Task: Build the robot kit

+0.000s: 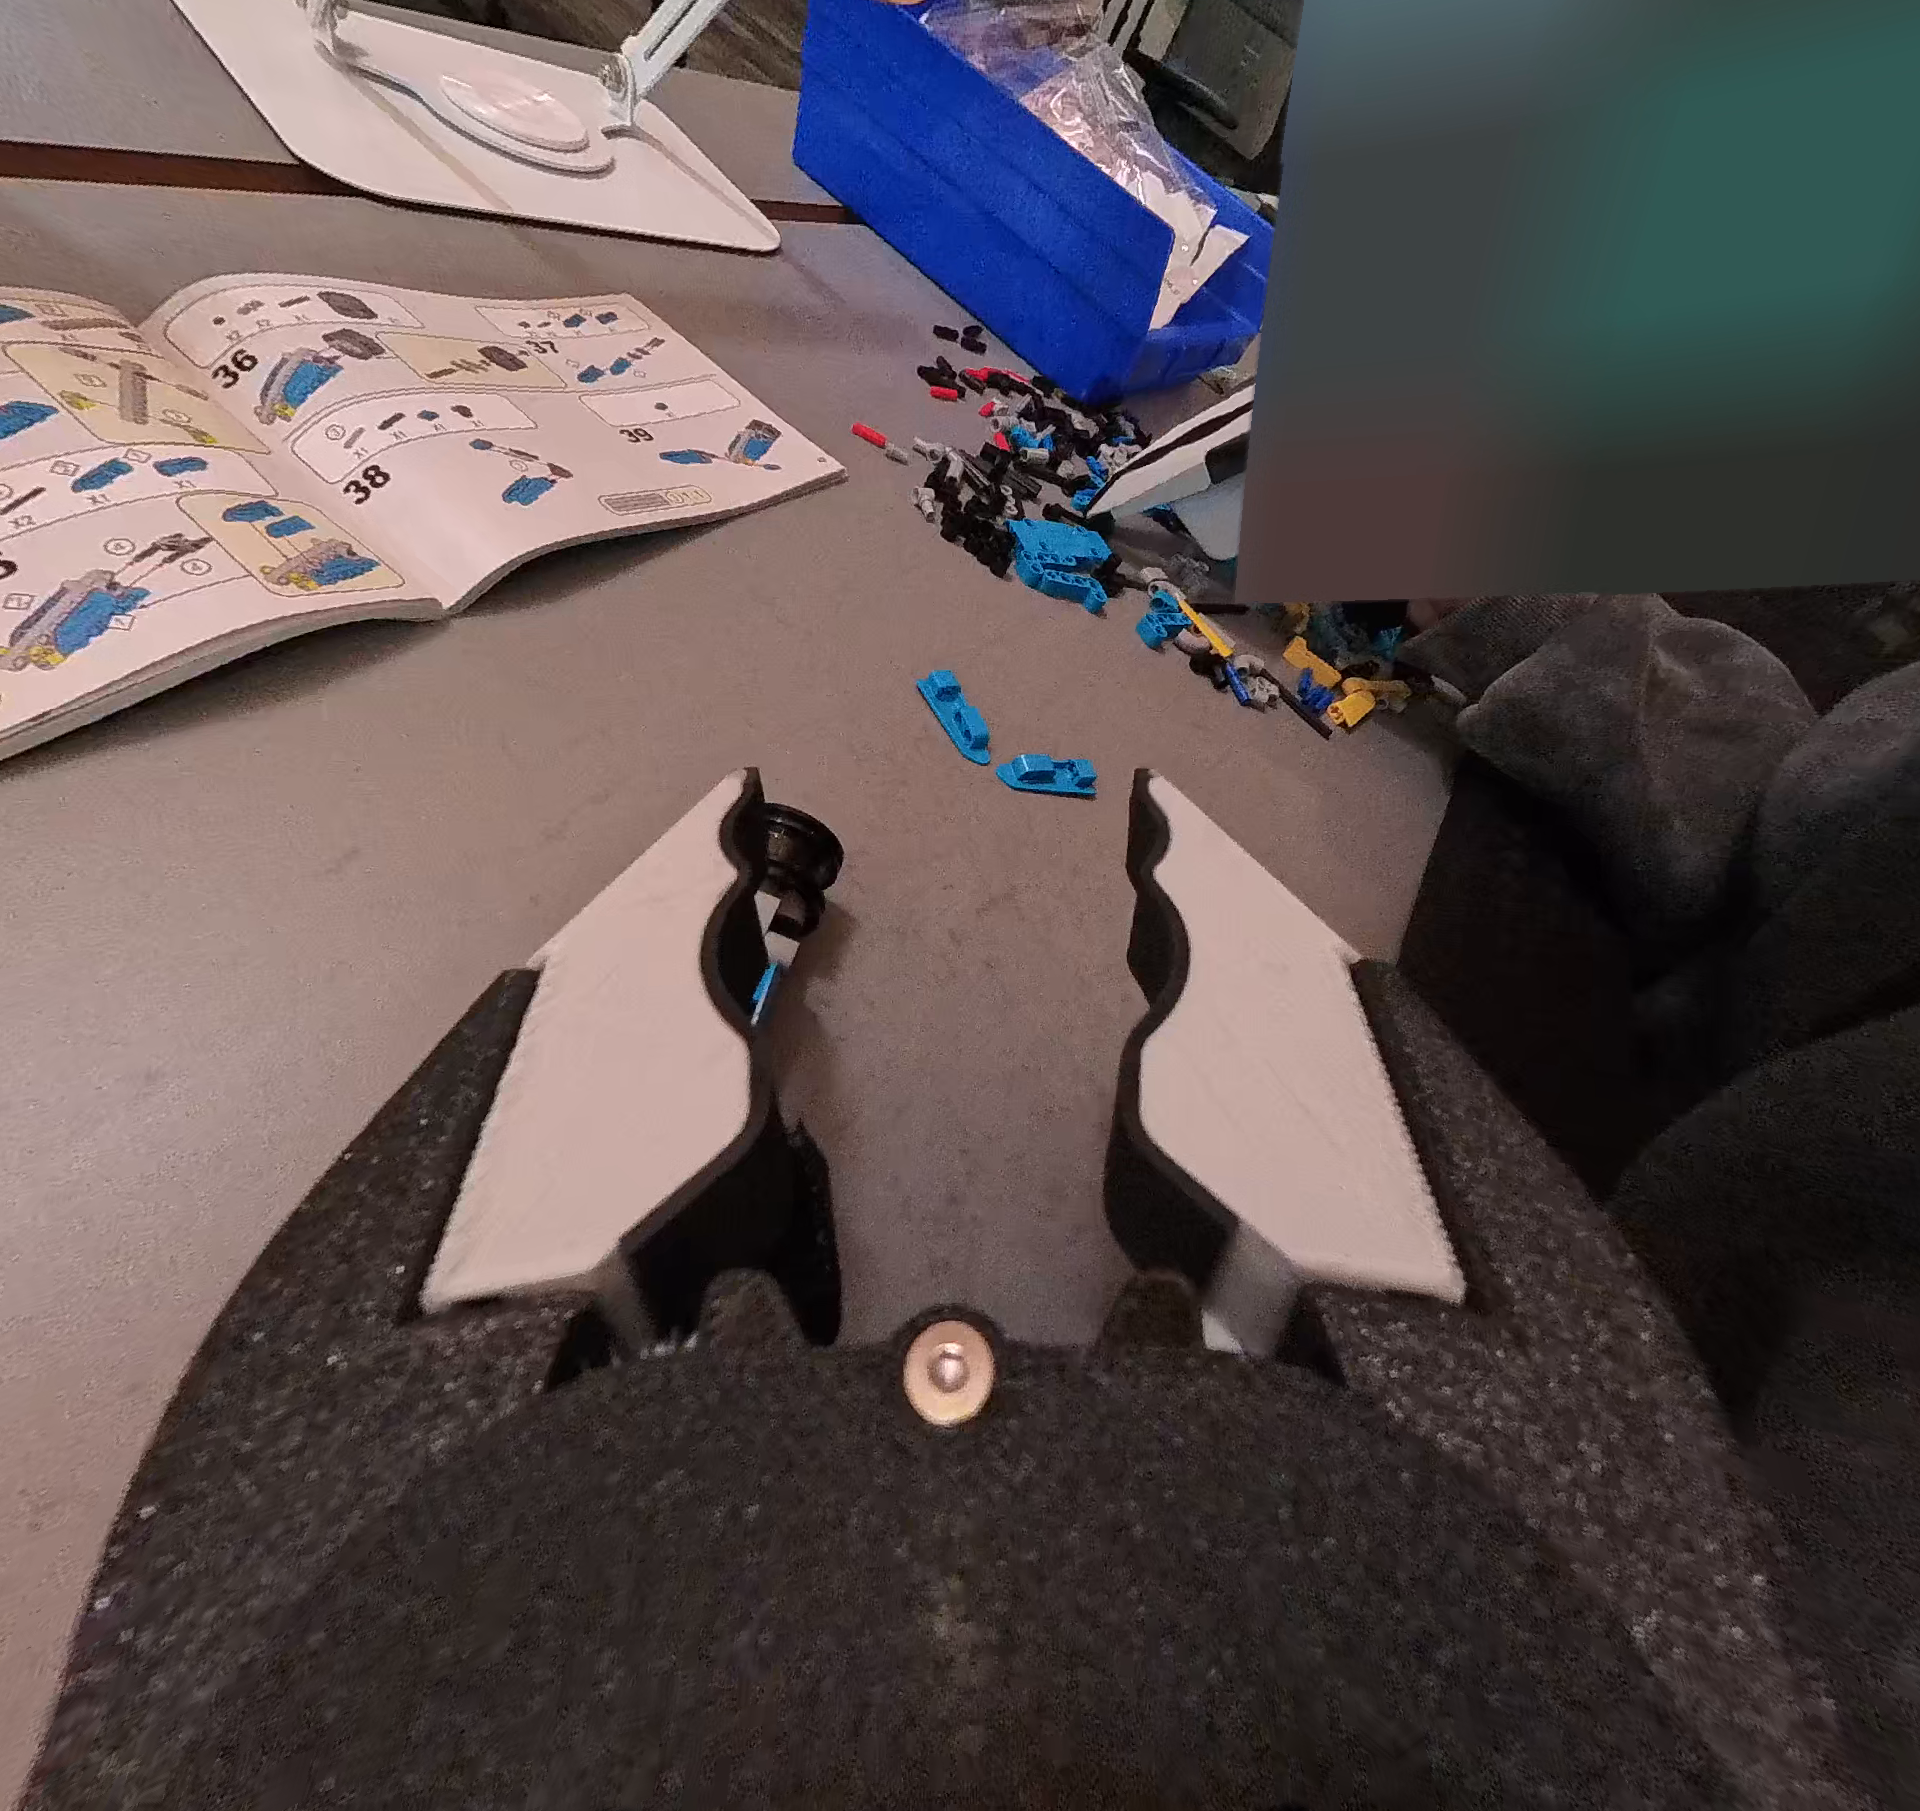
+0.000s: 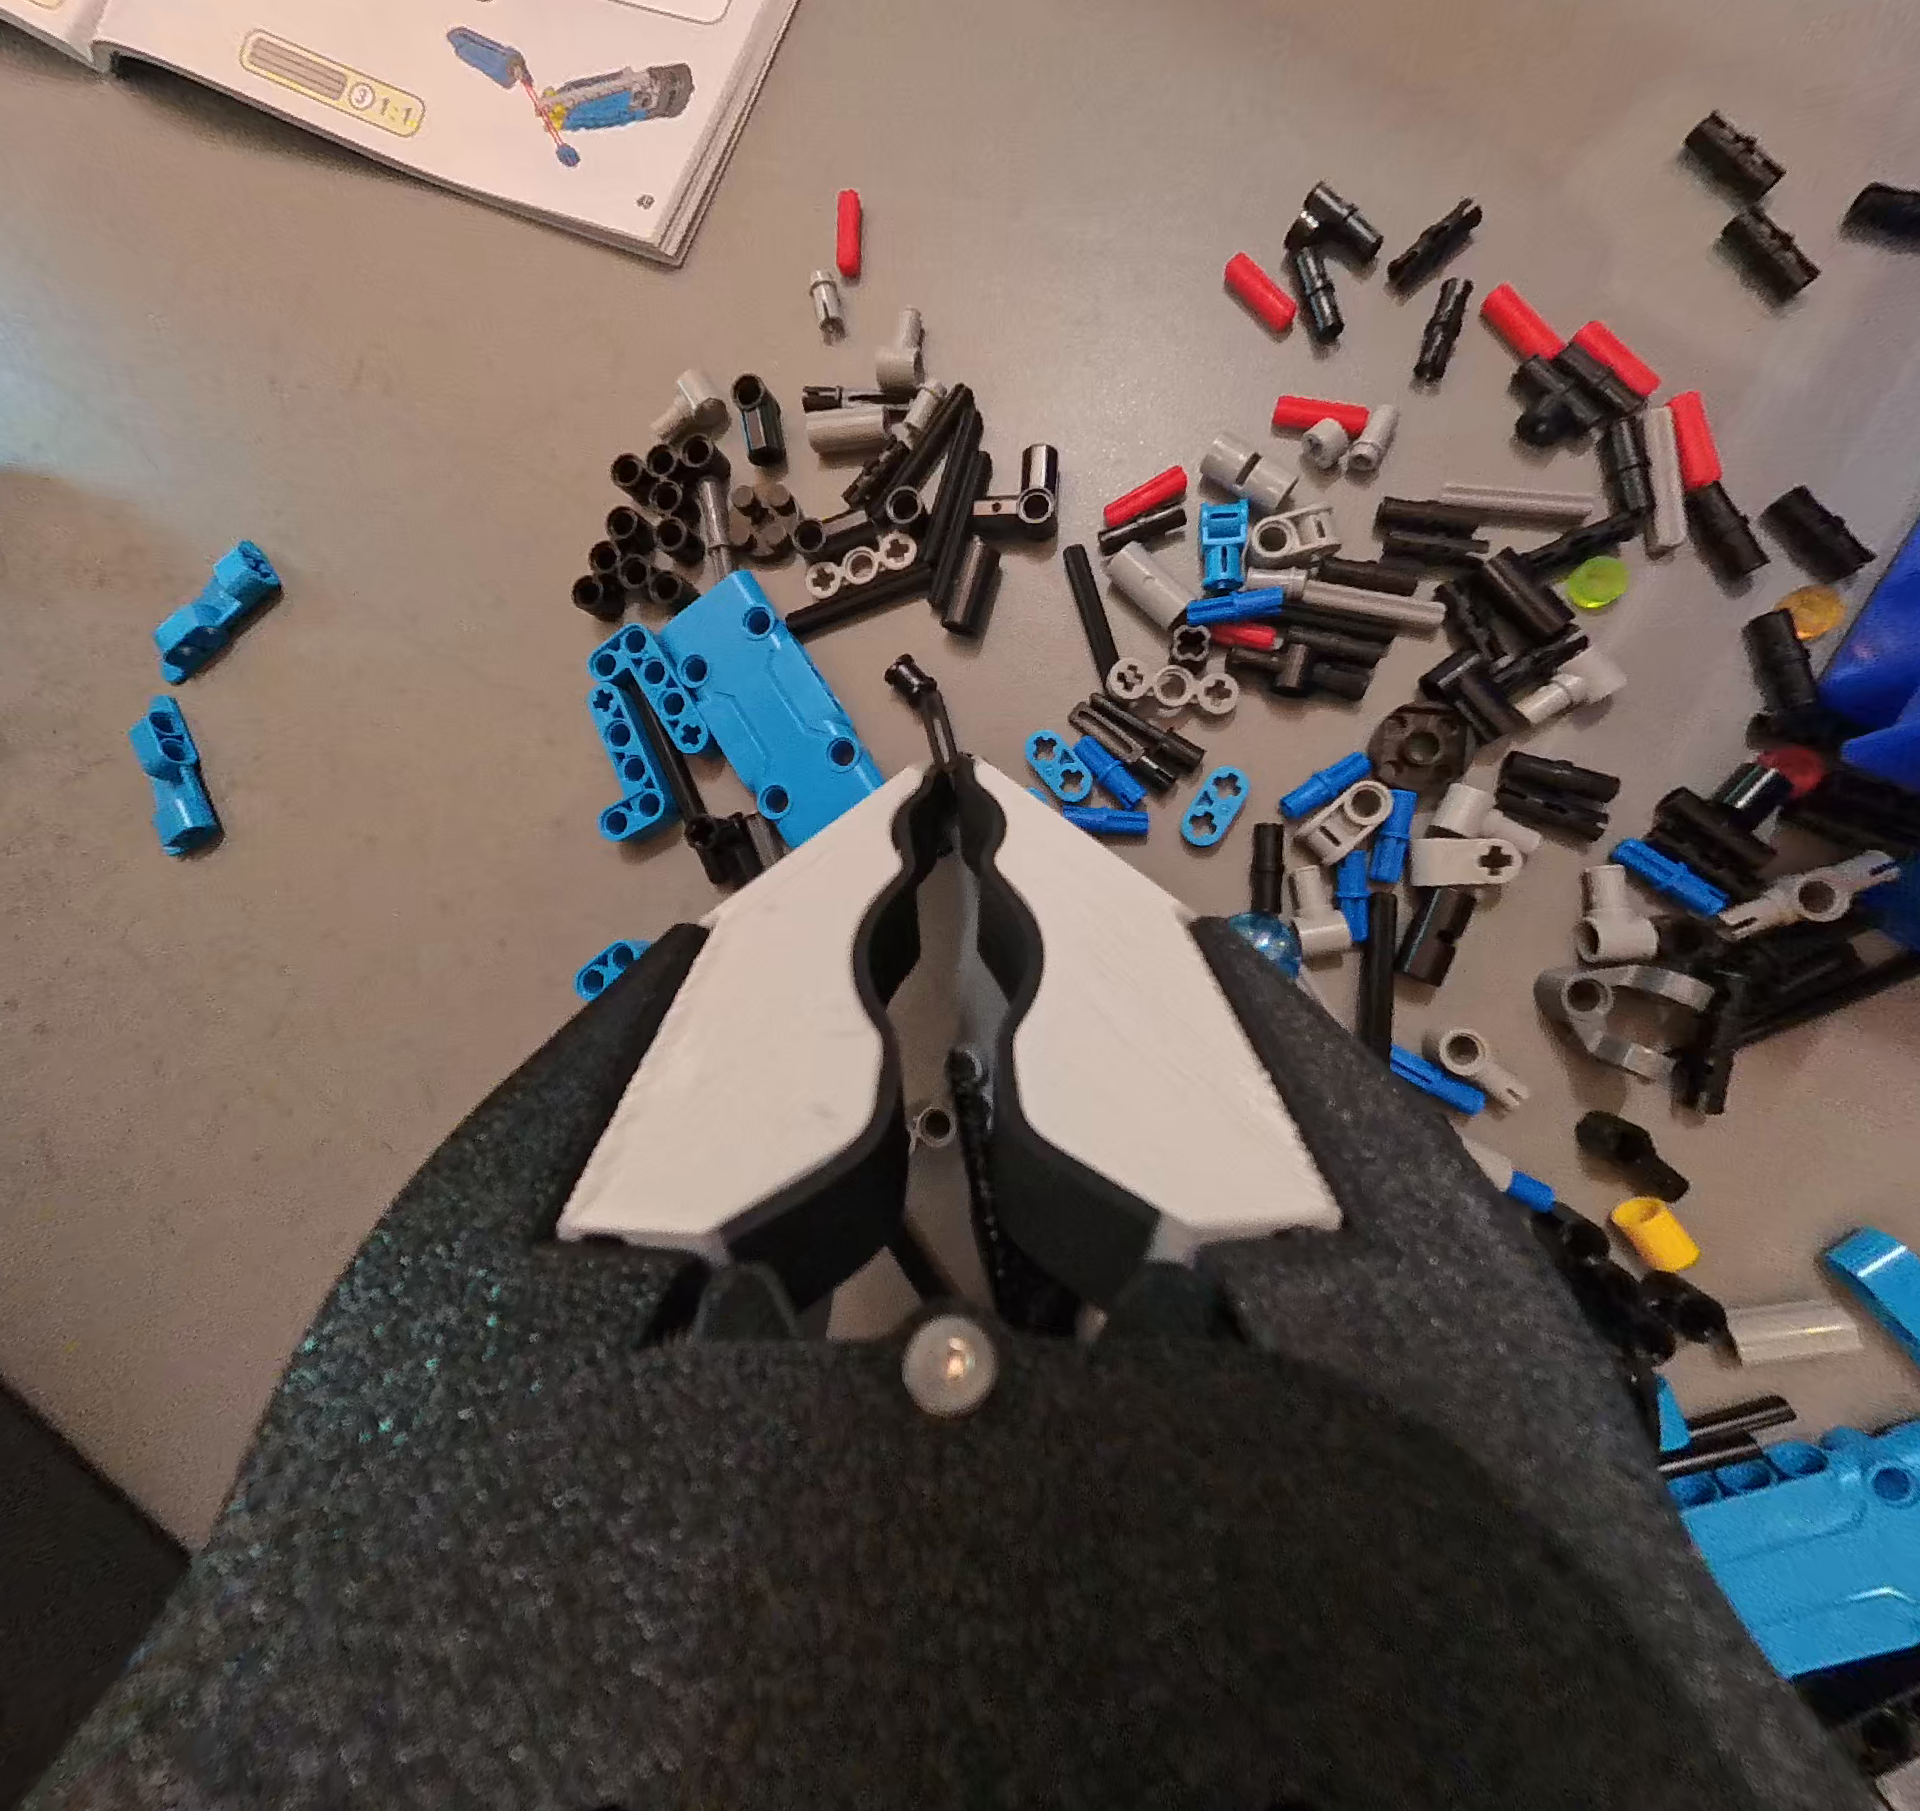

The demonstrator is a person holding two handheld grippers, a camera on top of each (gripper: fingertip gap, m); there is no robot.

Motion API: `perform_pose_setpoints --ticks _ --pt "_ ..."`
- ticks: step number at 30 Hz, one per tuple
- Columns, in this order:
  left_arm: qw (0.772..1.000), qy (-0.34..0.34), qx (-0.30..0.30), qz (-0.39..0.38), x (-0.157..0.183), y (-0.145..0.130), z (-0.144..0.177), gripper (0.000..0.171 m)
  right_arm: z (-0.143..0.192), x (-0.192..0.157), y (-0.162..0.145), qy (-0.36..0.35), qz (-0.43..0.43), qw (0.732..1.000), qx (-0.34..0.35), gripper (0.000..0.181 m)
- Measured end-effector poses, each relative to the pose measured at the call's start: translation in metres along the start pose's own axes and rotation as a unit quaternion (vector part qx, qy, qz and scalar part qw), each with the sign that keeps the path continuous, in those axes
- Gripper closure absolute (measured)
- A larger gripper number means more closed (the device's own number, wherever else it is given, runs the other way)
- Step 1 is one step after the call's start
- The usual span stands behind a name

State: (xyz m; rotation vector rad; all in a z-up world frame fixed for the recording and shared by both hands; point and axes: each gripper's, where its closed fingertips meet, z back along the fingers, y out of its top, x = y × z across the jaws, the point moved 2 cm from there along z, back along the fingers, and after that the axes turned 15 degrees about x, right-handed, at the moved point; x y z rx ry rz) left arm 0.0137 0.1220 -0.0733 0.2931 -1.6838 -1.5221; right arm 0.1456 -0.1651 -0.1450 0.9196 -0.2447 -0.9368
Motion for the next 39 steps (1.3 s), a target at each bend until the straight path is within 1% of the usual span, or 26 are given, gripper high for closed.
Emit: perform_pose_setpoints --ticks 5,11,14,17,21,25,27,32,37,39 --pt "1.000 0.002 0.004 -0.003 0.000 0.002 0.001 0.102 0.003 -0.002 0.002 -0.011 0.018 1.000 0.003 0.181" --pt "1.000 0.003 0.007 -0.002 0.000 0.003 0.001 0.102 0.018 -0.010 0.019 -0.032 0.060 0.996 0.050 0.181" --pt "1.000 0.004 0.003 -0.007 0.001 0.001 0.000 0.102 0.015 -0.007 0.013 -0.033 0.071 0.996 0.037 0.179" --pt "1.000 0.004 0.003 -0.009 0.001 0.001 0.000 0.102 0.009 -0.006 0.010 -0.040 0.065 0.997 0.017 0.165" --pt "1.000 0.002 0.005 -0.003 0.001 0.002 0.000 0.102 0.001 -0.008 0.007 -0.046 0.078 0.996 0.001 0.165" --pt "1.000 0.000 0.002 -0.003 0.002 0.001 0.000 0.102 -0.004 -0.008 0.005 -0.035 0.058 0.998 -0.005 0.168" --pt "1.000 0.000 0.002 -0.003 0.002 0.001 0.000 0.102 -0.005 -0.004 0.000 -0.041 0.058 0.997 -0.016 0.170" --pt "1.000 0.000 0.001 0.000 0.001 0.000 0.000 0.102 -0.006 -0.005 0.001 -0.040 0.062 0.997 -0.015 0.171" --pt "1.000 0.002 -0.002 -0.003 0.001 -0.001 -0.001 0.102 -0.004 -0.005 0.000 -0.038 0.039 0.998 -0.017 0.174" --pt "1.000 0.002 -0.001 -0.002 0.001 -0.001 0.000 0.102 -0.001 -0.006 0.004 -0.043 0.050 0.998 -0.004 0.174"
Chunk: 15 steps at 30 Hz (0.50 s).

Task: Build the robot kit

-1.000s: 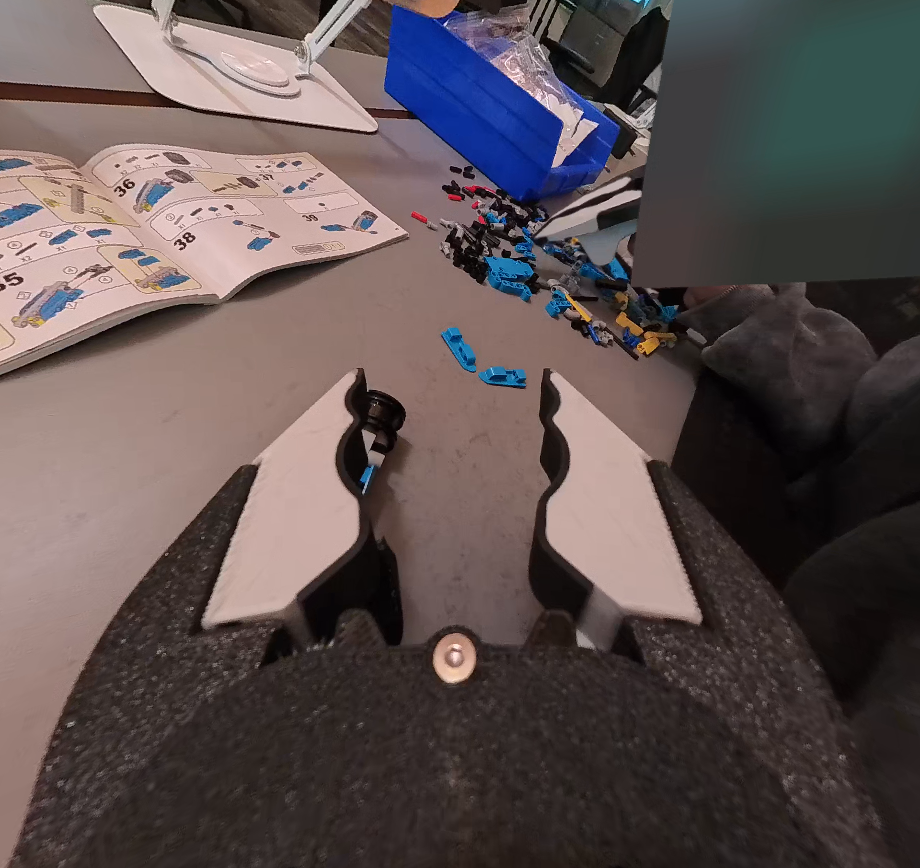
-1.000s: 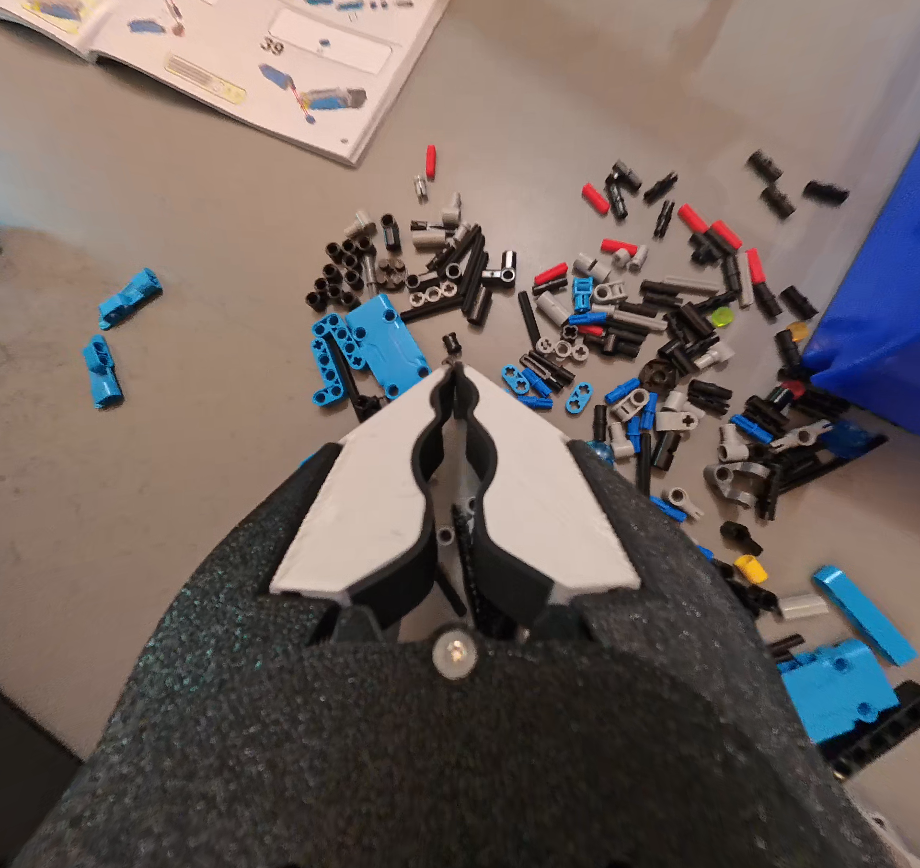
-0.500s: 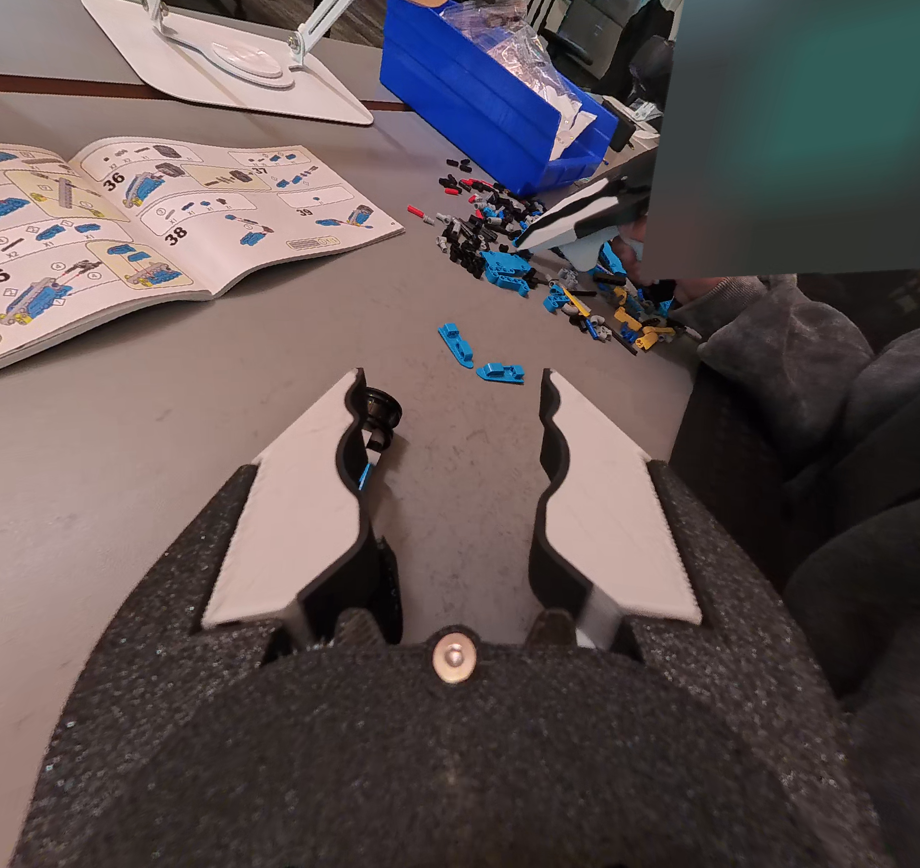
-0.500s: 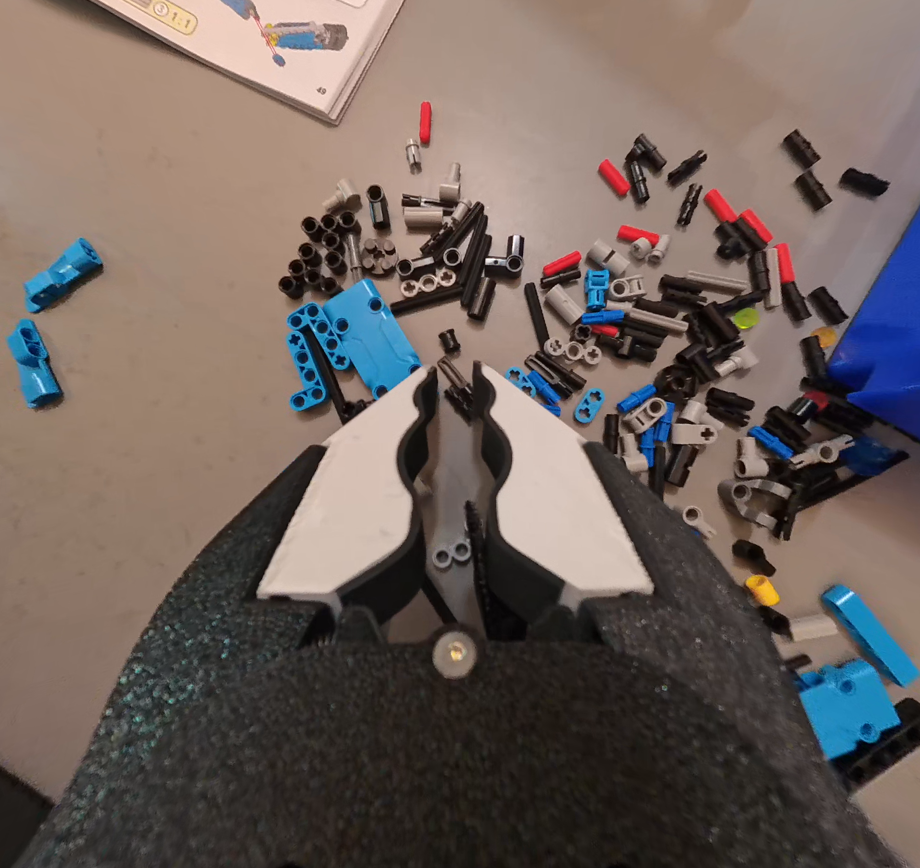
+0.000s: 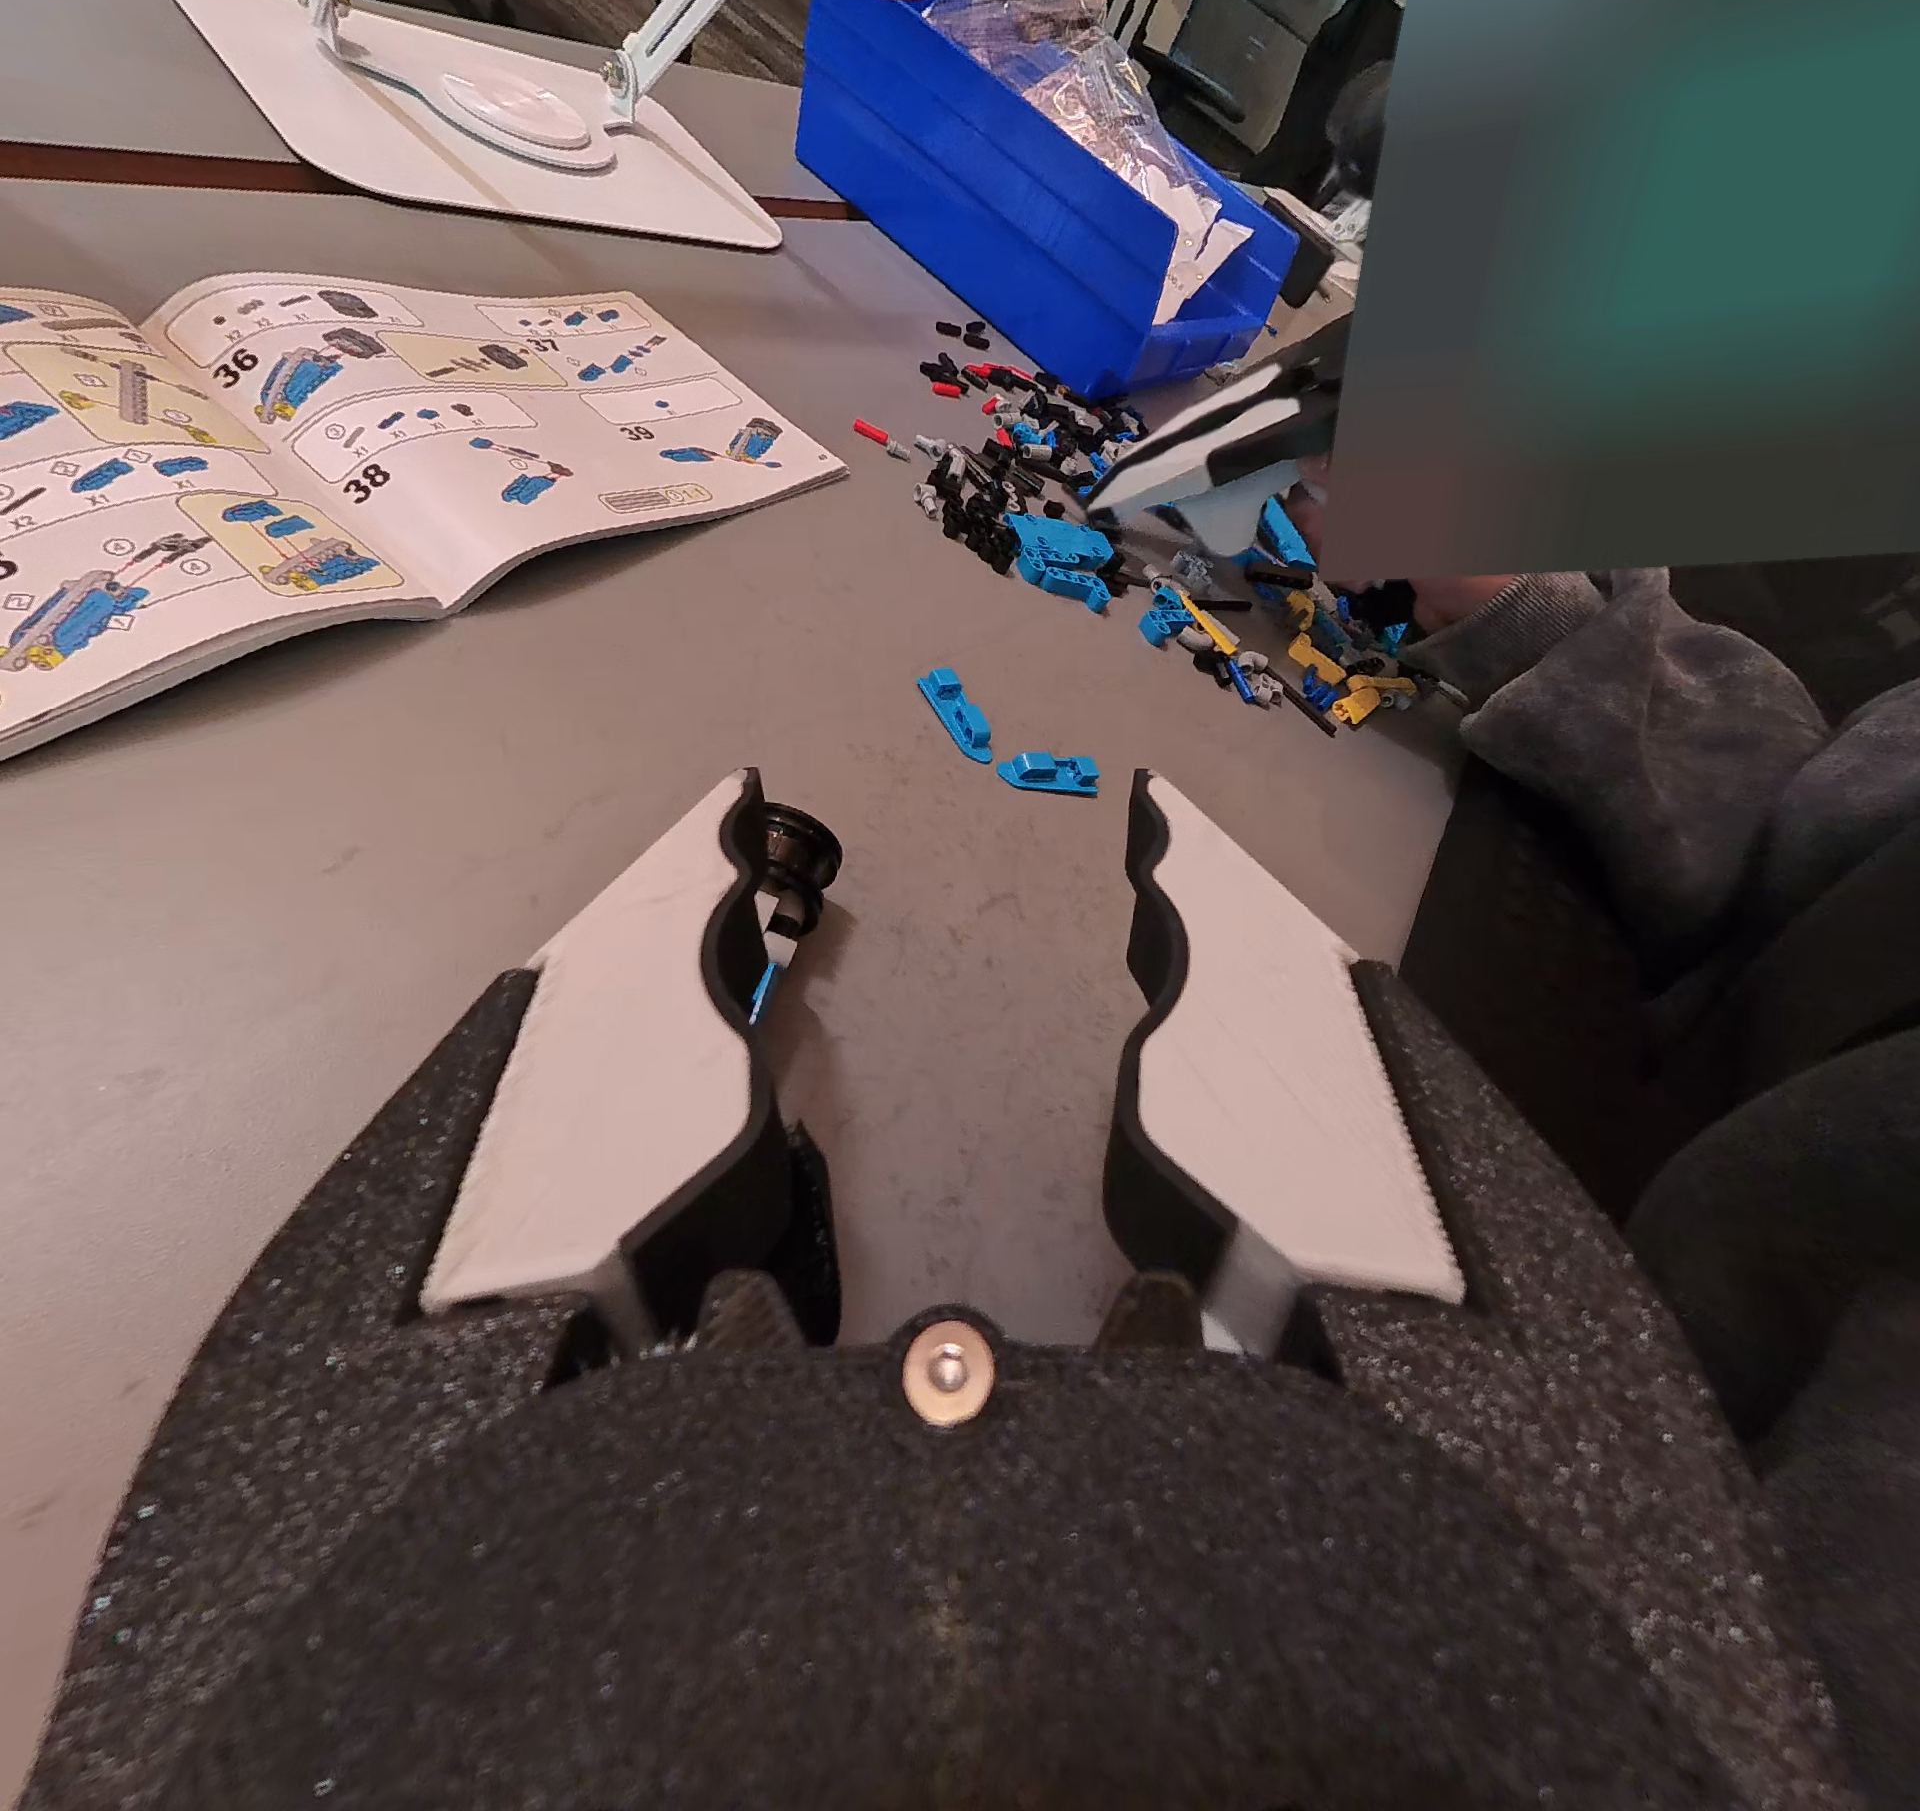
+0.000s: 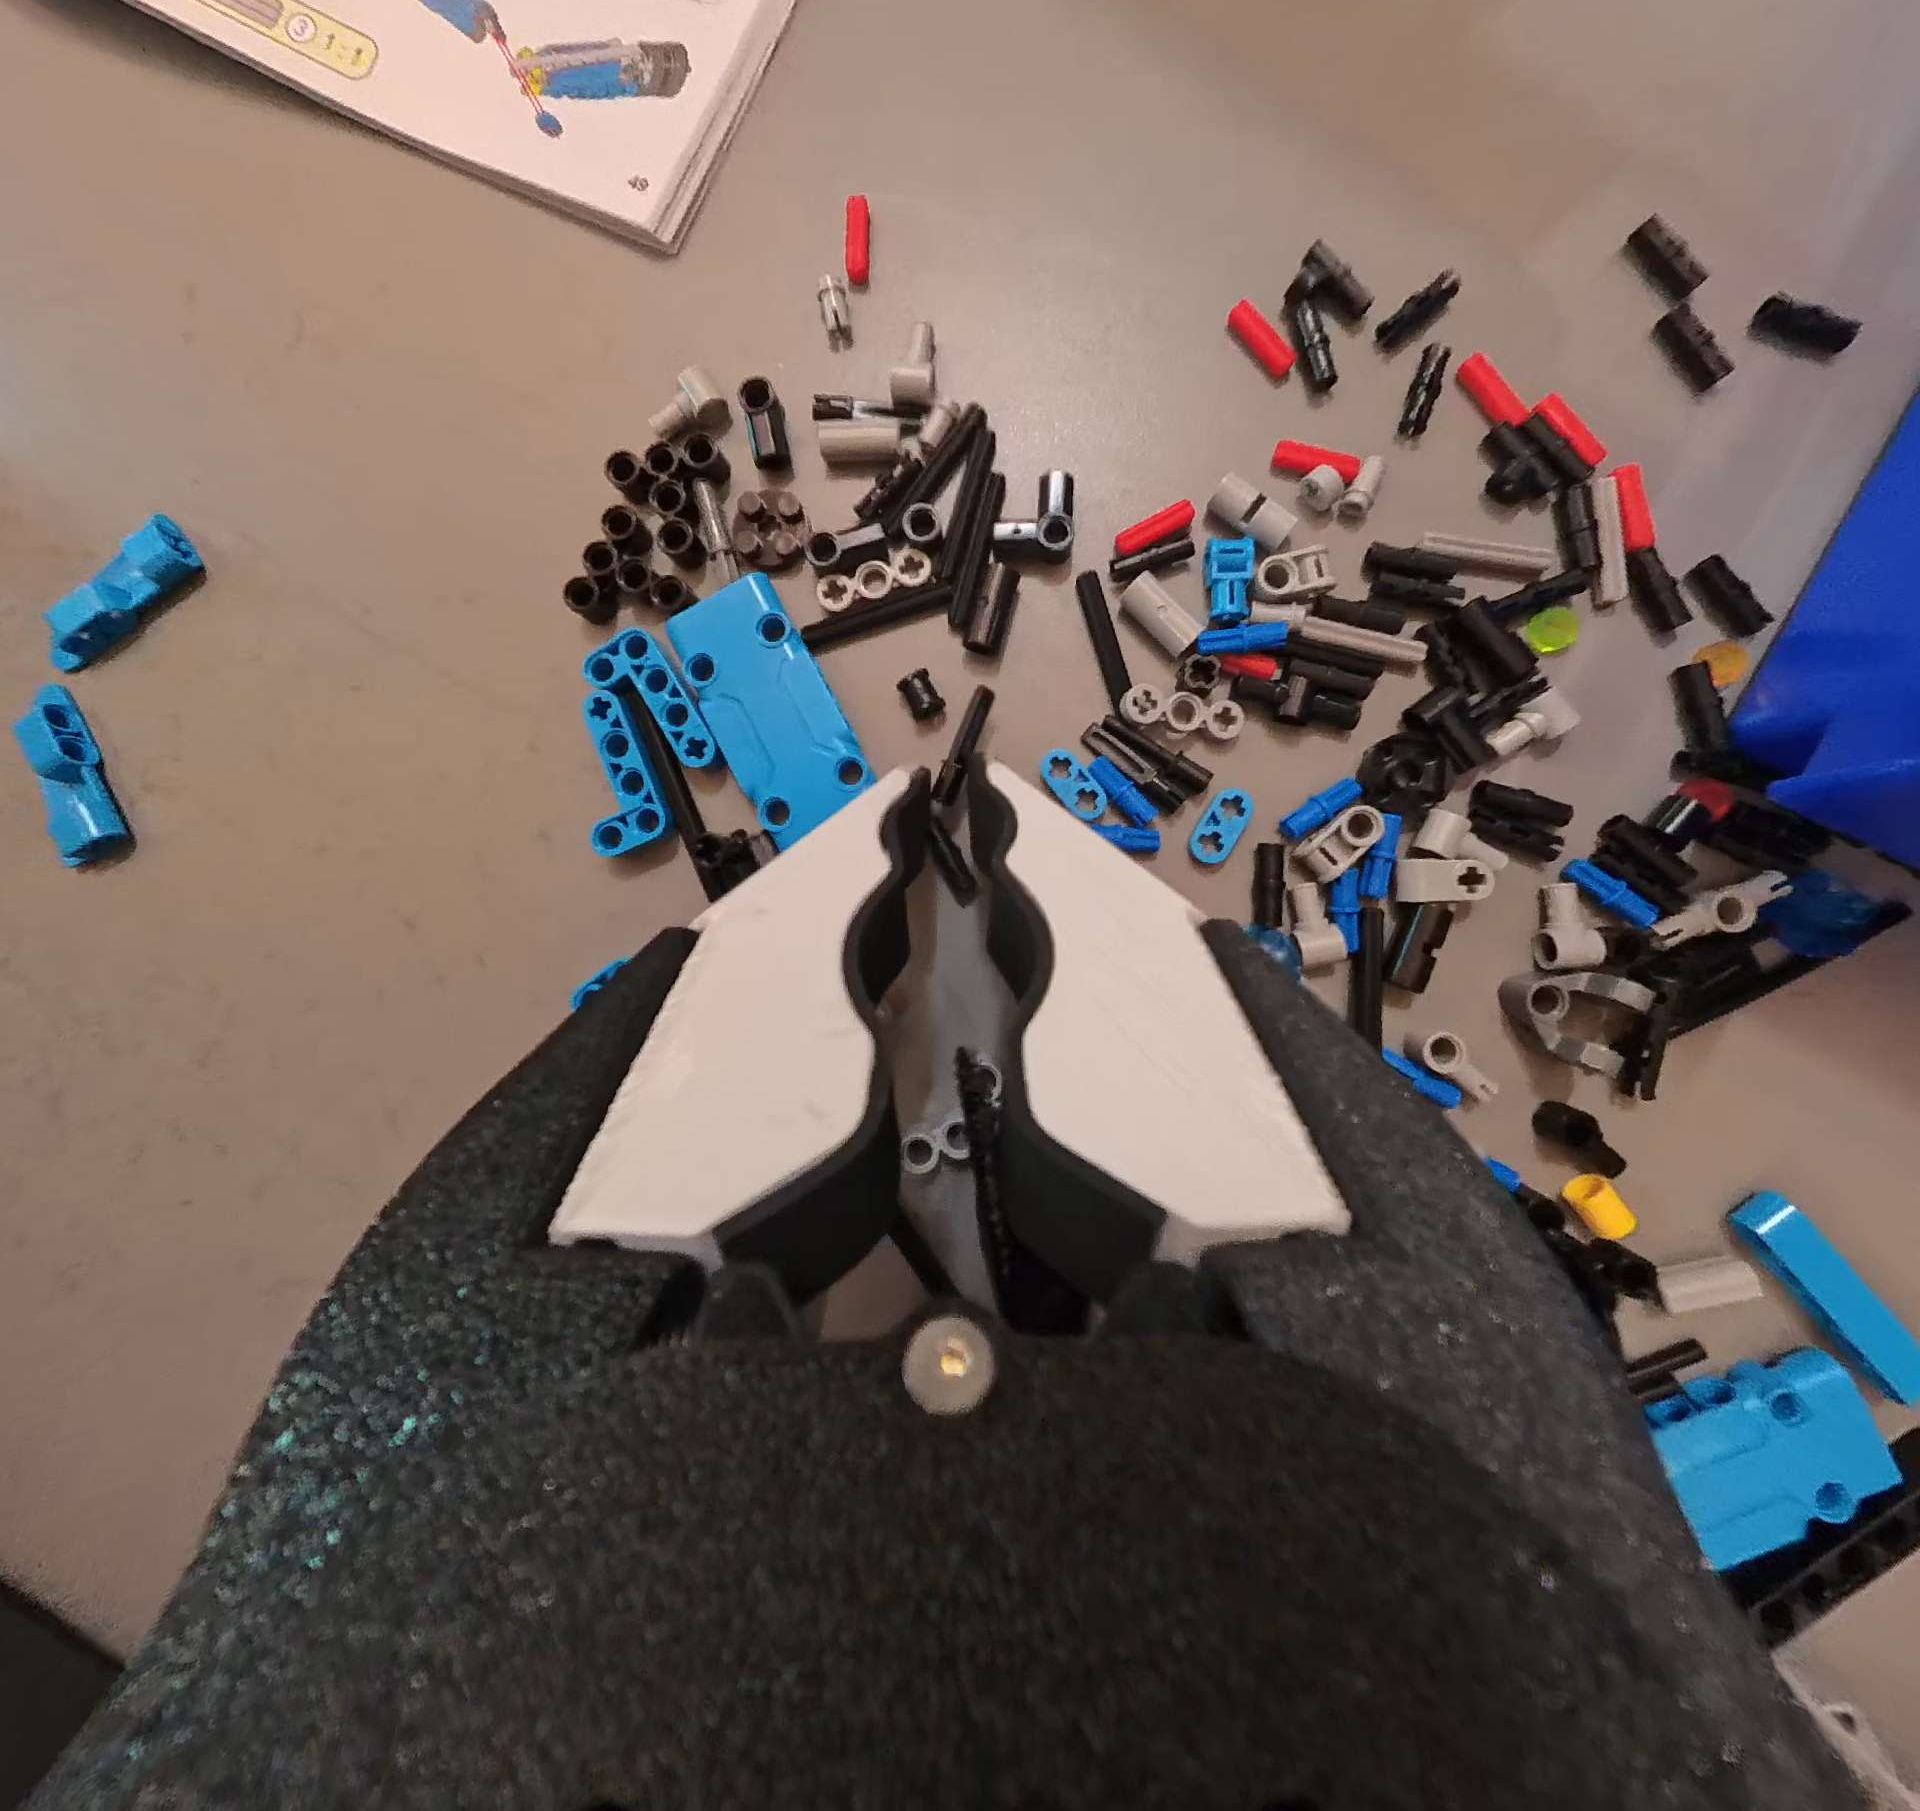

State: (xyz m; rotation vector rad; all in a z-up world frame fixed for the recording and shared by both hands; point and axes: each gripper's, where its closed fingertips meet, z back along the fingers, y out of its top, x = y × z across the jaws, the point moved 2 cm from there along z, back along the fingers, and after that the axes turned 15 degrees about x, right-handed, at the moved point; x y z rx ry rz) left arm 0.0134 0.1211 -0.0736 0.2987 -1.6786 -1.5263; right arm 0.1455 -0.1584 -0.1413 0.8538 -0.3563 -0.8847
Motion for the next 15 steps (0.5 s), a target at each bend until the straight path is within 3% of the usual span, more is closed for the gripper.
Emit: perform_pose_setpoints --ticks 3,6,9,15 --pt "1.000 0.001 0.000 -0.001 0.000 0.000 0.000 0.102 0.011 -0.016 0.021 0.024 0.021 0.998 0.053 0.175" --pt "1.000 0.003 -0.002 -0.001 -0.001 0.000 0.000 0.102 0.020 -0.076 0.033 0.150 0.082 0.980 0.099 0.176" --pt "1.000 0.003 -0.004 -0.002 -0.001 -0.001 0.000 0.102 0.016 -0.138 0.011 0.258 0.139 0.954 0.056 0.176" --pt "1.000 0.002 -0.003 0.000 -0.001 -0.001 0.000 0.102 -0.003 -0.163 -0.017 0.256 0.210 0.943 -0.012 0.176"
